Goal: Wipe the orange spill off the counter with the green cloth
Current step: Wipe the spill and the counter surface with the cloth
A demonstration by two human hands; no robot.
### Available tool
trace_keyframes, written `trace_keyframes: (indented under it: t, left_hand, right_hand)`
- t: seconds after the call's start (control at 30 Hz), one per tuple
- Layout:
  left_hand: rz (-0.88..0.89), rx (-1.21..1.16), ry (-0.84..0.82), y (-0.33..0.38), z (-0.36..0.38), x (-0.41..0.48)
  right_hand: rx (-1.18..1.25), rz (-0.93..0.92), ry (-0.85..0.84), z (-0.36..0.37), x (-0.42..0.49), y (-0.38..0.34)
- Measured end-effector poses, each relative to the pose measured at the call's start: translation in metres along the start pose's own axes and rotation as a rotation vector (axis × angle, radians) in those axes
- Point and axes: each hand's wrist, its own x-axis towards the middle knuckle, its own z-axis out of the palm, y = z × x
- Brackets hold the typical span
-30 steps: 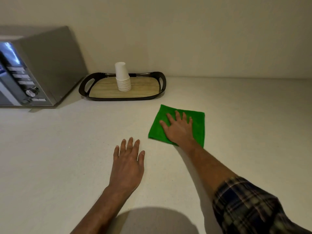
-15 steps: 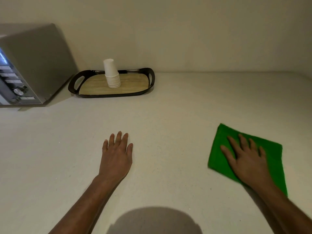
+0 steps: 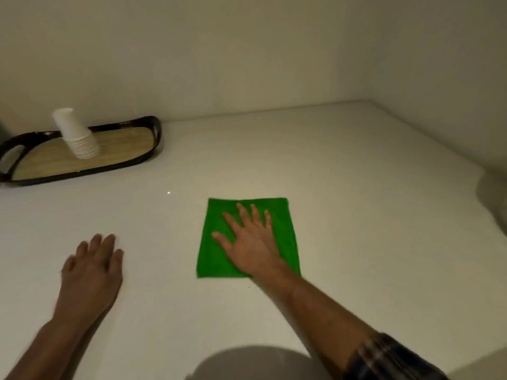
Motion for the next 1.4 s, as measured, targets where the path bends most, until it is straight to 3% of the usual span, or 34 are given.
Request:
trace_keyframes:
  t: [0.17,0.27,0.47,0.67,0.77,0.9,1.03,1.13,1.27,1.4]
  left_hand:
    - [0.065,-0.027,-0.011,0.028,0.005,-0.007]
    - [0.106,-0.080,-0.021,0.055,0.010,-0.006]
    - [0.178,-0.108,-0.067,0.095,0.026,-0.002]
    - [0.215,-0.110,-0.076,0.121,0.039,0.006]
    - [0.209,-0.099,-0.060,0.123,0.041,0.006]
    - [0.211,-0.088,-0.047,0.121,0.044,0.005]
    - [0.221,-0.096,-0.043,0.120,0.045,0.005]
    - [0.214,-0.117,-0.052,0.121,0.042,0.003]
    - [0.239,-0.152,-0.061,0.129,0.038,0.002]
    - [0.309,-0.207,-0.073,0.156,0.036,0.009]
  right_hand:
    - [-0.077,0.290,0.023,-0.028,-0.006,0.120]
    - [-0.092,0.319,0.055,-0.034,-0.053,0.153]
    - [-0.008,0.099,0.008,-0.017,-0.138,0.096]
    - [0.040,-0.074,-0.015,-0.002,-0.071,0.031]
    - [-0.008,-0.018,-0.029,-0.008,-0.008,0.038]
    - [-0.061,0.209,0.004,-0.025,0.036,0.111]
    - [-0.085,0.467,0.074,-0.046,-0.002,0.201]
    - [-0.069,0.568,0.126,-0.055,-0.063,0.229]
    - [-0.093,0.565,0.123,-0.048,-0.127,0.204]
    - [-0.063,0.425,0.071,-0.032,-0.136,0.156]
